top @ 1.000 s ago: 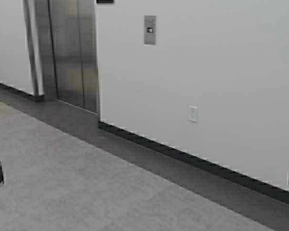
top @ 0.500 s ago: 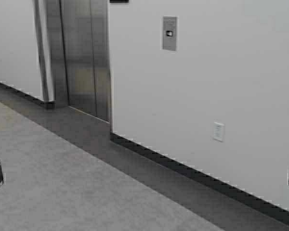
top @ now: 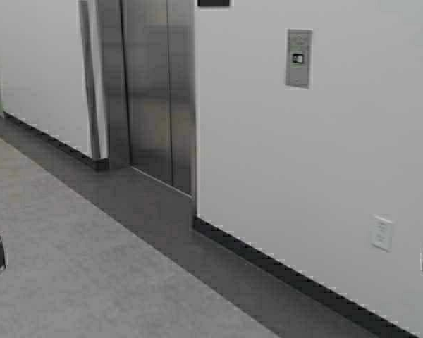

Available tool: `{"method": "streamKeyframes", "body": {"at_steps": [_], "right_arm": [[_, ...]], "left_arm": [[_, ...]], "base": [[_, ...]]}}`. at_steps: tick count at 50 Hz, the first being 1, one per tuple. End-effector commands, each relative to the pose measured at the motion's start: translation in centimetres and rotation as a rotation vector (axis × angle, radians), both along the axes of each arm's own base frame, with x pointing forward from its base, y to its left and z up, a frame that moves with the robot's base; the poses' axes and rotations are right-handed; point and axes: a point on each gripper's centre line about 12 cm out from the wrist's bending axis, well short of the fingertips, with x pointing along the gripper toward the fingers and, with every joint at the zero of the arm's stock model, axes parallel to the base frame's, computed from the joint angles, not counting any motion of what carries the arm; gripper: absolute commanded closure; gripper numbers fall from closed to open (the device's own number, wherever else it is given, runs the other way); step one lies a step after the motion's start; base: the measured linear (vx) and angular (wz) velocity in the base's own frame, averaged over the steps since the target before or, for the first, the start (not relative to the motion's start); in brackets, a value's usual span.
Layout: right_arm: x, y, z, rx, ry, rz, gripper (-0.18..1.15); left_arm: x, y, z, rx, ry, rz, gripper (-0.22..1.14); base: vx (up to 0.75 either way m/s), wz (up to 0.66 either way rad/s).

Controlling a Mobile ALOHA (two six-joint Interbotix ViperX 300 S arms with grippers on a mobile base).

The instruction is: Navigate to elevator, push the call button, then enter the elevator

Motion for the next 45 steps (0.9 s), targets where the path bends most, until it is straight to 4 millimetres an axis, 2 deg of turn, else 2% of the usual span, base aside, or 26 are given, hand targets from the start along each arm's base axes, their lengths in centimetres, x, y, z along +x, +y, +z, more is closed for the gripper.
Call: {"method": "streamKeyframes", "body": {"at_steps": [1,25,31,45], "right_arm": [[0.5,0.1,0.6,-0.005,0.003,0.001,0.92],[0.7,-0.1,0.1,-0.032,0.079,-0.013,0.93],[0.7,-0.1,-0.2,-0.035,0.103,-0.017,0.93],[0.8,-0.1,-0.2,-0.043,0.122,-0.019,0.92]], "left_arm": [[0.1,-0.3,0.4,0.001,-0.015,-0.016,0.89],[-0.3,-1.2,1.5,0.003,-0.057,-0.054,0.89],[-0.4,-1.1,1.1,0.005,-0.043,-0.054,0.89],[-0.7,-1.2,1.3,-0.01,-0.061,-0.056,0.89]], "base": [[0.61,0.13],[0.59,0.1],[0.53,0.1],[0.51,0.07]]}}
